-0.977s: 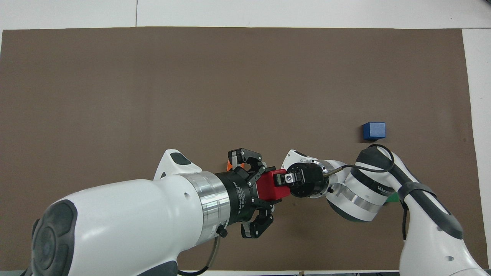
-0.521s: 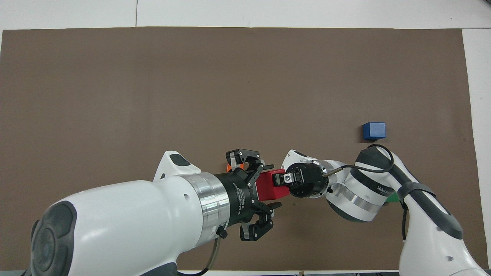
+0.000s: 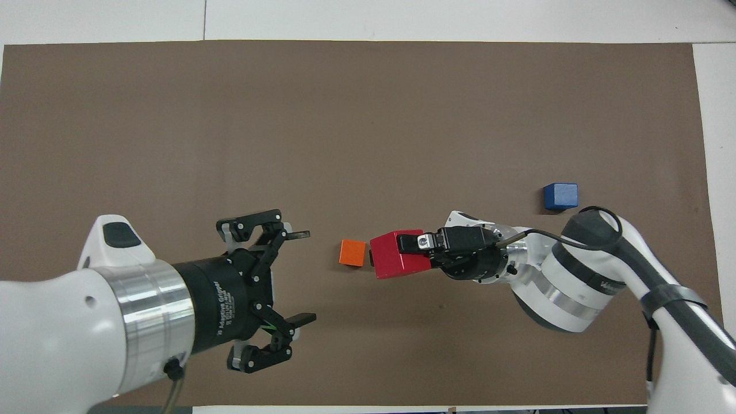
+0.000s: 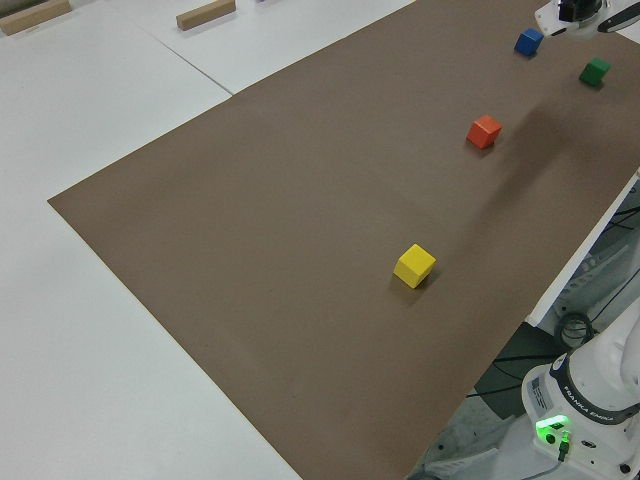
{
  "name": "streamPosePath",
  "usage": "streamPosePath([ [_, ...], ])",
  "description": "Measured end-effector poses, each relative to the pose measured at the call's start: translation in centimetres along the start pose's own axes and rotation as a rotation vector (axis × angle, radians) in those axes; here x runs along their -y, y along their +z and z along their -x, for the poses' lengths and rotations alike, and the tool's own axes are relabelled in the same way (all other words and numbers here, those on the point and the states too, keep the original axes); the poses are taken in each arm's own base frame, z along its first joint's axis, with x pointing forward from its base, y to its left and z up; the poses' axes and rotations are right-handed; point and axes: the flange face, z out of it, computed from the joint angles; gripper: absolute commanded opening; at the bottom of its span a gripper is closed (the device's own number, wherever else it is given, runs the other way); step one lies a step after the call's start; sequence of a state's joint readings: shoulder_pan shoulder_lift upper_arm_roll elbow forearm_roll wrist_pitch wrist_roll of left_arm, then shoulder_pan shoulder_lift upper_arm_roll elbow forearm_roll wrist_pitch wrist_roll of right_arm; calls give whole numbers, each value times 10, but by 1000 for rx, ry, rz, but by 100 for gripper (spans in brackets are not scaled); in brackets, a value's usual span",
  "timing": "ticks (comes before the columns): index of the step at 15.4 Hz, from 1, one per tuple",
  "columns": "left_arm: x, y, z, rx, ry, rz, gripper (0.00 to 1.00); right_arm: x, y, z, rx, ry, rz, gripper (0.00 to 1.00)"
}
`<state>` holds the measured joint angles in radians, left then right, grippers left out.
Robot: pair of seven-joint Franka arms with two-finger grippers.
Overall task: Transfer red block to right arm and stack on blue block
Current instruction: 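Open the left gripper and withdraw while the right gripper carries the block, then move the red block with the right gripper above the blue block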
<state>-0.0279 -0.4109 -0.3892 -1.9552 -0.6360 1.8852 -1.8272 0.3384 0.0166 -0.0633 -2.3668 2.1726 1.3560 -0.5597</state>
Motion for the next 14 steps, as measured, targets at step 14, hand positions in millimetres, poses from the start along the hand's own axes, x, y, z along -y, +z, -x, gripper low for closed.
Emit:
streamPosePath([
  [14, -151, -10, -188, -338, 933, -272, 100, 236, -48, 36, -161, -24, 1416, 0],
])
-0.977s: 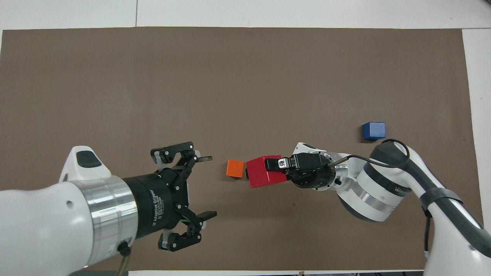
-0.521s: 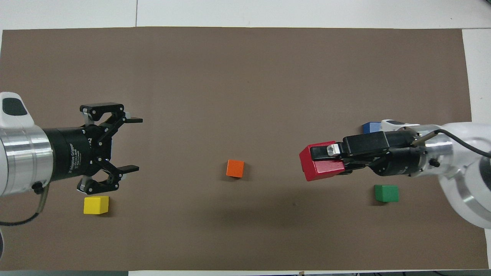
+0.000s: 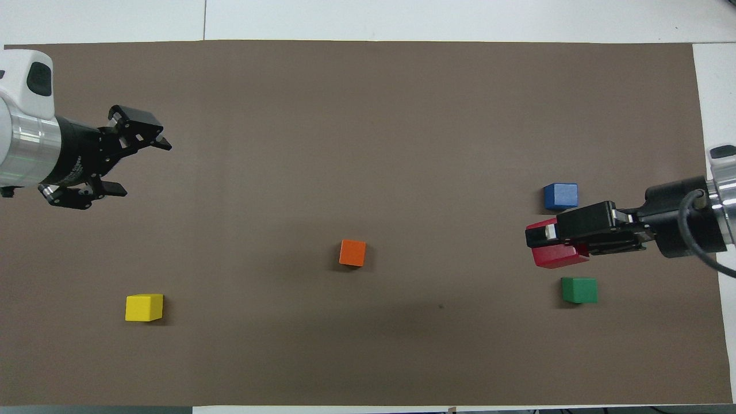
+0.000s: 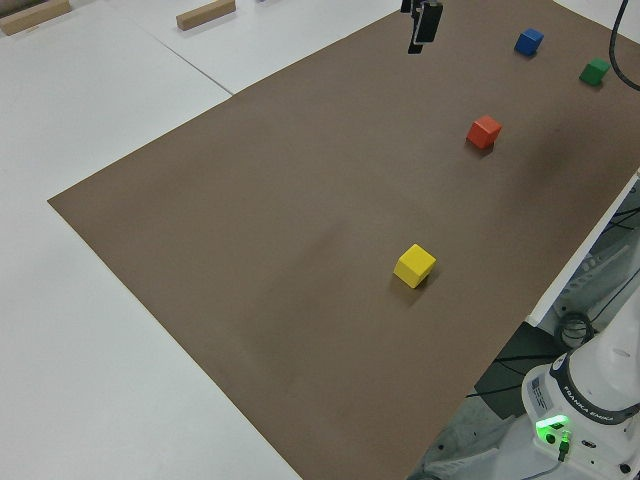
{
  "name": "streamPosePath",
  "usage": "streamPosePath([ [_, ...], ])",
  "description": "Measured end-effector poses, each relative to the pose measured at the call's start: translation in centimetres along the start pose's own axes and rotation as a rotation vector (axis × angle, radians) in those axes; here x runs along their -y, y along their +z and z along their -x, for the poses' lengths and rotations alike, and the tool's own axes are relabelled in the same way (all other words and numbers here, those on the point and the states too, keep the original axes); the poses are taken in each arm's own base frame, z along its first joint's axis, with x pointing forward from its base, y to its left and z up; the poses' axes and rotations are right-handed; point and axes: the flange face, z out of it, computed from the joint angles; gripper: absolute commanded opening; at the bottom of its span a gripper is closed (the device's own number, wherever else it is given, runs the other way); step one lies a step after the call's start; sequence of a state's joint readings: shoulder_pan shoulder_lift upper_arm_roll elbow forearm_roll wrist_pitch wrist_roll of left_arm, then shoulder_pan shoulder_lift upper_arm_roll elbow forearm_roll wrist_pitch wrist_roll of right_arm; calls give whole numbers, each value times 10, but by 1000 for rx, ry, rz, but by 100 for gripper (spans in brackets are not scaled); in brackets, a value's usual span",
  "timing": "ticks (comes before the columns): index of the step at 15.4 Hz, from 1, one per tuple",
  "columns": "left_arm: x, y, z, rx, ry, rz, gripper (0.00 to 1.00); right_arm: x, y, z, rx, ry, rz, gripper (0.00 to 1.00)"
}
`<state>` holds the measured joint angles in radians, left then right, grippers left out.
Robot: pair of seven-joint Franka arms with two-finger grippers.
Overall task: Transfer red block to right arm and stack on blue block
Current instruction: 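Move the red block with the right gripper above the blue block, then lower the red block onto the blue block and open the right gripper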
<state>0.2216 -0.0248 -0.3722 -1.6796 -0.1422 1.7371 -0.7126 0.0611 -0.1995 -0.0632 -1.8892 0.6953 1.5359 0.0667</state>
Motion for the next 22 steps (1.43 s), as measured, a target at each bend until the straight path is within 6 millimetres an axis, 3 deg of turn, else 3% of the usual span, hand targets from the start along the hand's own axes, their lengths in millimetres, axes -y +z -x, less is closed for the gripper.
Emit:
streamPosePath([
  [2, 15, -5, -11, 6, 139, -83, 100, -7, -1, 0, -19, -19, 182, 0],
  [5, 29, -11, -18, 33, 399, -212, 100, -9, 13, -10, -78, -87, 465, 0],
  [9, 35, -9, -20, 59, 510, -251, 100, -29, 26, -26, -122, -118, 657, 0],
  [12, 37, 2, -14, 107, 518, -276, 100, -56, 38, -42, -175, -126, 714, 0],
  [16, 44, 23, -5, 146, 518, -304, 100, -91, 70, -69, -219, -126, 723, 0],
  [22, 52, 22, -17, 114, 491, -241, 100, -152, 105, -97, -277, -70, 771, 0],
])
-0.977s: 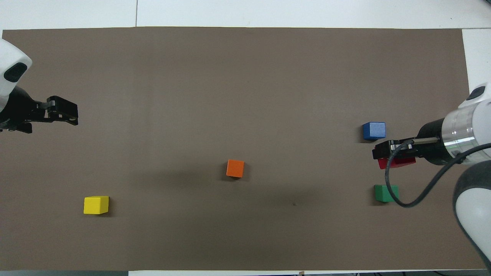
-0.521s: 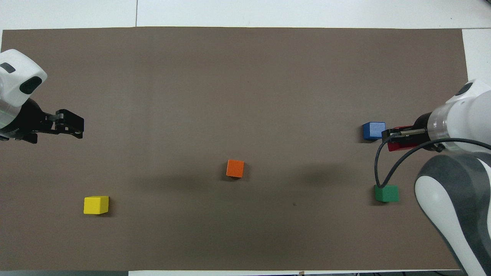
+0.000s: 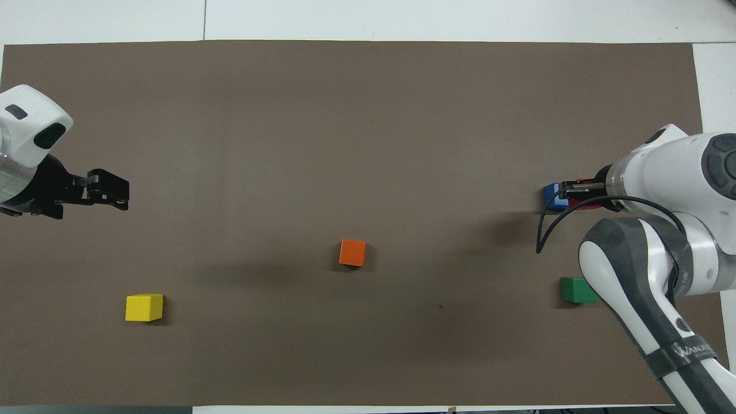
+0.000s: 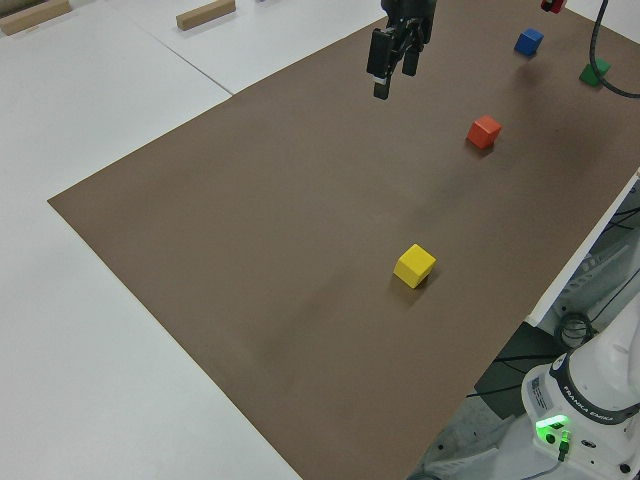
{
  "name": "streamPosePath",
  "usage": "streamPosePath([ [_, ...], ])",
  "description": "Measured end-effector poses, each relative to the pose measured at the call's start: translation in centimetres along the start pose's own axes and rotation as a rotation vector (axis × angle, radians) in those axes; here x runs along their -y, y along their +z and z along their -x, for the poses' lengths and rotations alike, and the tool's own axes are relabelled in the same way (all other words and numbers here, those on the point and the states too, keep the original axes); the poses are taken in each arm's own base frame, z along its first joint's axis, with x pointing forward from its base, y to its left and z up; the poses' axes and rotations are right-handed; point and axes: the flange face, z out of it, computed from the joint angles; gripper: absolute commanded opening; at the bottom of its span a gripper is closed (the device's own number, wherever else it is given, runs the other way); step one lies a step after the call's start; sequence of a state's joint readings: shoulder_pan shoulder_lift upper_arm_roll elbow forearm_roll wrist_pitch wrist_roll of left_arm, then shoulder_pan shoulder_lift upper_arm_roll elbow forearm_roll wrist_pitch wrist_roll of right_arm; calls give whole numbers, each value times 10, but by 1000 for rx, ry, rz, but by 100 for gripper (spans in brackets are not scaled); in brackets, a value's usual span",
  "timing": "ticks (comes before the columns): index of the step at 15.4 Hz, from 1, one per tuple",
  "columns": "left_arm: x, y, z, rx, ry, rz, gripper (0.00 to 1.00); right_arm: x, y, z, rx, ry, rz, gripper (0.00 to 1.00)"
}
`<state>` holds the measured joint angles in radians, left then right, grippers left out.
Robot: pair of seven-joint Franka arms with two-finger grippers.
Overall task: Transfer red block to right arm and stack on blue block
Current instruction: 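Lower the red block onto the blue block and open the right gripper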
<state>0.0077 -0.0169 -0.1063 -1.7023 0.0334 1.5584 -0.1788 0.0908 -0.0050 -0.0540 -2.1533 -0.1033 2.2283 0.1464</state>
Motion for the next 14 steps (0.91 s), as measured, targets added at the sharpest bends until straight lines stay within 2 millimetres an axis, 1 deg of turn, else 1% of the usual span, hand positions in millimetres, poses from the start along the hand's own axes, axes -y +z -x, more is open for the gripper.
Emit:
streamPosePath([
  [2, 7, 5, -5, -6, -9, 19, 100, -4, 18, 0, 8, 45, 2, 0],
  [3, 8, 8, -7, -2, -6, 21, 100, -4, 25, 0, 14, 58, 4, 0],
  [8, 1, 10, -9, -11, 7, 24, 100, -2, 51, -10, -29, 73, -1, 0],
  [12, 1, 9, -11, -22, 7, 26, 100, -6, 57, -12, -37, 81, -2, 0],
  [14, -1, 6, -11, -32, 9, 28, 100, -11, 59, -13, -36, 90, -1, 0],
])
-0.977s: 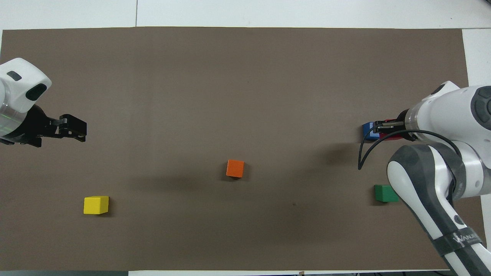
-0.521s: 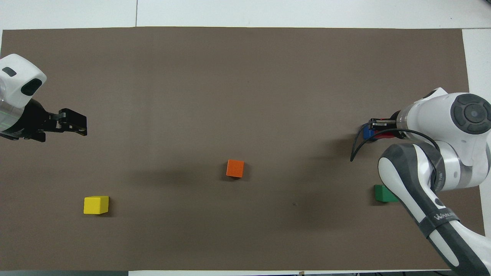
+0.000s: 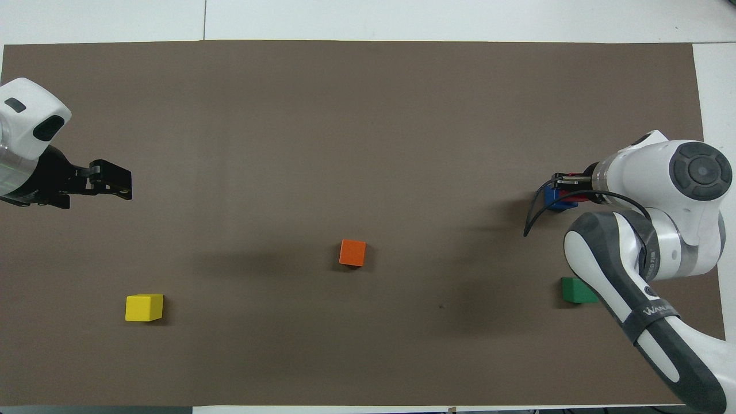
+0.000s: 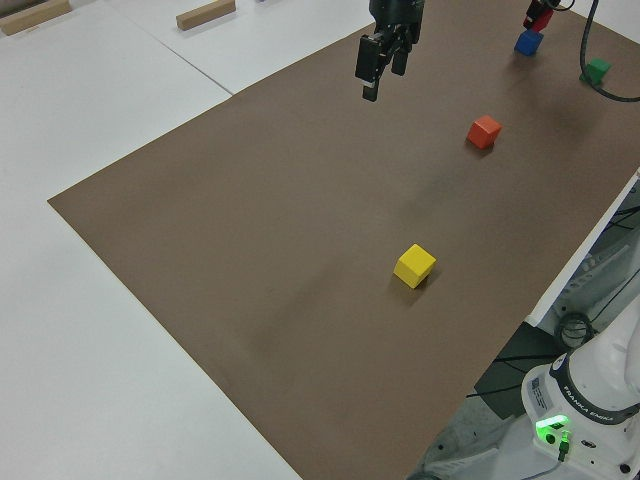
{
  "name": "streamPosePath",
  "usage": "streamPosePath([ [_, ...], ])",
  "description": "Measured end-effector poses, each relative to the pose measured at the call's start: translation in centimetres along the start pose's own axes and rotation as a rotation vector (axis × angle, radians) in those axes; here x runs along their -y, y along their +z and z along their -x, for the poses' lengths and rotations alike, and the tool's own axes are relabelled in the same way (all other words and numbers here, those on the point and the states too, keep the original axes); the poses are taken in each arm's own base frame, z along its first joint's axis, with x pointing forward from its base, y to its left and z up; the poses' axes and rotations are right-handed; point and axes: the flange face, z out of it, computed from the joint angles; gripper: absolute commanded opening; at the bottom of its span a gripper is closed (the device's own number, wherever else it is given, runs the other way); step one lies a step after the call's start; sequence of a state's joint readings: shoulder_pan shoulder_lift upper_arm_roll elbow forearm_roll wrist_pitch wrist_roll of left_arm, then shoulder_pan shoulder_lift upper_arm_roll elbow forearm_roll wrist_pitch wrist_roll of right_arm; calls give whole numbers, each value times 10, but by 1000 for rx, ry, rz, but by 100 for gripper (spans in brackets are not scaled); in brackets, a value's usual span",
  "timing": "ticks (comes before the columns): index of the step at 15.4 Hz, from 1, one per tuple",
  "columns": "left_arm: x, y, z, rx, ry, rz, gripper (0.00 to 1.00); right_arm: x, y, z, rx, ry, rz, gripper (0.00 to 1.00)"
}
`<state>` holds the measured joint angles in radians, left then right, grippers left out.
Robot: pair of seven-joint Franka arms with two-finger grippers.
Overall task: Transfer red block to right arm and stack on blue block
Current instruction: 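Lower the red block onto the blue block and open the right gripper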
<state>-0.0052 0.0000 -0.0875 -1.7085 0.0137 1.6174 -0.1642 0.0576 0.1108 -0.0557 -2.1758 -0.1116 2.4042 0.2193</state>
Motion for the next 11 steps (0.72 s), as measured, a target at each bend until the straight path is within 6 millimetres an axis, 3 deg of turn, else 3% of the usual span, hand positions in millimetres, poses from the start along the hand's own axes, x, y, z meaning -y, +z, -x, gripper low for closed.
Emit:
streamPosePath([
  [6, -12, -42, -2, -97, 25, 16, 100, -4, 5, 0, 8, 7, 2, 0],
  [11, -16, -46, -6, -107, 34, 19, 100, -1, 9, 0, 14, 4, 1, 0],
])
